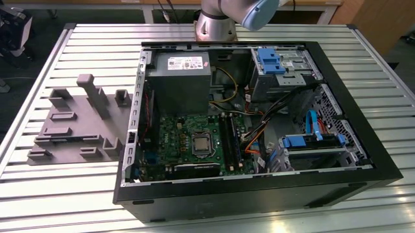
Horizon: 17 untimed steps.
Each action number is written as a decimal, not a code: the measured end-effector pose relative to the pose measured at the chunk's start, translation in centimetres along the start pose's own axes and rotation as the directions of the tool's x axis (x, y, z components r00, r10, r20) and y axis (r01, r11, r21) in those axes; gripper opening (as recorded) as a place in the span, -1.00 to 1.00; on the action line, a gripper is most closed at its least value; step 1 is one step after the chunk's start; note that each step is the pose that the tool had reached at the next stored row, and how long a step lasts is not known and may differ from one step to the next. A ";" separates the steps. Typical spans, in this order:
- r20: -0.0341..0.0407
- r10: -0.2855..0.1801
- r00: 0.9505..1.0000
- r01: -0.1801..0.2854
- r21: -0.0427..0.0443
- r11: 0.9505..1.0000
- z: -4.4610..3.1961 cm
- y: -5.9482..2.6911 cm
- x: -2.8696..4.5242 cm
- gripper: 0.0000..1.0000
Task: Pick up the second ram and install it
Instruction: 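Pick up the second ram and move it above second insertion slot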
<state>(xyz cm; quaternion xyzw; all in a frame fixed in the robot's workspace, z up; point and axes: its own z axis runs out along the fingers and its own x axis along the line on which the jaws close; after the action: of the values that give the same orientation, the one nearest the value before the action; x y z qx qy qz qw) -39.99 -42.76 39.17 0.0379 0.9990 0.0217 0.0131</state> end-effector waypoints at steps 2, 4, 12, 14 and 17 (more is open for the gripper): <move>0.000 0.000 1.000 0.000 0.000 1.000 0.00 0.00 0.01 -0.79; 0.000 0.000 1.000 0.000 0.000 1.000 0.00 0.00 0.01 -0.79; -0.004 -0.083 0.997 0.083 -0.002 0.997 0.05 0.00 0.02 -0.79; -0.005 -0.119 0.993 0.119 -0.003 0.993 0.09 0.00 0.02 -0.79; -0.007 -0.171 0.985 0.171 -0.005 0.985 0.11 0.00 0.02 -0.79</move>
<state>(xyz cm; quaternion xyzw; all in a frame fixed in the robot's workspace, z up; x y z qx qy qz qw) -40.01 -42.76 39.06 -0.0482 0.9985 0.0227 0.0112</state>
